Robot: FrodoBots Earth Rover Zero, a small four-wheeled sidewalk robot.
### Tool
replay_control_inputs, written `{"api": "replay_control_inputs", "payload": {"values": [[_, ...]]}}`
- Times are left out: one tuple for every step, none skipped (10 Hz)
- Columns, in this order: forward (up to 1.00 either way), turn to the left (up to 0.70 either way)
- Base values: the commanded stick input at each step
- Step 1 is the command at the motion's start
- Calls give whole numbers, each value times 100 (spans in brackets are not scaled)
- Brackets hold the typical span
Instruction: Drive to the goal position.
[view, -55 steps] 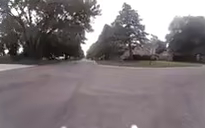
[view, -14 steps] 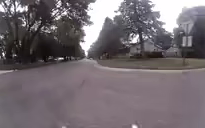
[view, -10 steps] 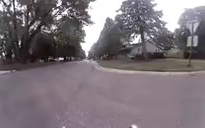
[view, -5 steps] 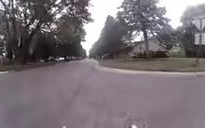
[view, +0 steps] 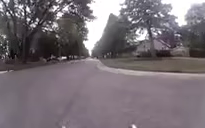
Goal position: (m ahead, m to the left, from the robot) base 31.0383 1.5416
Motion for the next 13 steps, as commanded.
{"api": "replay_control_inputs", "payload": {"values": [[100,0],[100,0],[100,0],[100,0],[100,0],[100,1],[100,2],[100,34],[100,38],[100,23],[100,10],[100,0],[100,0]]}}
